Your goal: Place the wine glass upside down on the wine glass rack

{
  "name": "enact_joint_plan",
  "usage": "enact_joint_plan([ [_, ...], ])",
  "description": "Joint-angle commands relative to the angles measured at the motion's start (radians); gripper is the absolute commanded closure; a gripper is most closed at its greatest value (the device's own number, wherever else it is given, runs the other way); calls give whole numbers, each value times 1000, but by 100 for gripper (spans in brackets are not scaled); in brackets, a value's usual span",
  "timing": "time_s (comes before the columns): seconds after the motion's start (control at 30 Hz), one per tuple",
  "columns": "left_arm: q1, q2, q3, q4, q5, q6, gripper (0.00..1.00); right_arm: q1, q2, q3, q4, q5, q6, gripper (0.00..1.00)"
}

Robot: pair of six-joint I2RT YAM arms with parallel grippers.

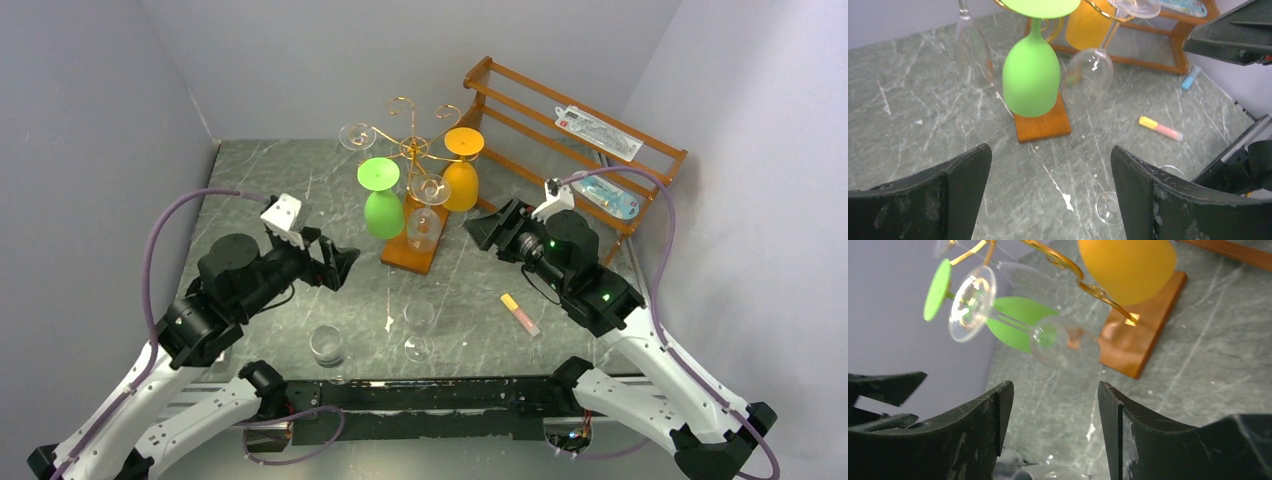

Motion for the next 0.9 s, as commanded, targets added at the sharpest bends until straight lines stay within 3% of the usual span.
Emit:
enact_joint_plan([
  [0.0, -4, 94, 61, -89, 92, -22, 9, -5, -48, -43, -104, -6, -82, 33],
  [0.13, -4, 191, 84, -139, 176, -85, 10, -5, -62, -77, -141, 22, -43, 33],
  [0.23, -3, 199, 68, -112, 244, -117, 4, -6, -64, -99, -144, 17, -18, 33],
  [0.43, -18, 200, 35, -68, 368, -200, 3, -6, -14, -86, -155, -31, -54, 32],
  [0.67, -131, 246, -3, -106, 271, -216, 17, -5, 20, -103, -143, -44, -52, 32],
  [0.87, -179, 278, -7, -32, 395, -175, 10, -6, 27, -113, -135, -56, -54, 32],
])
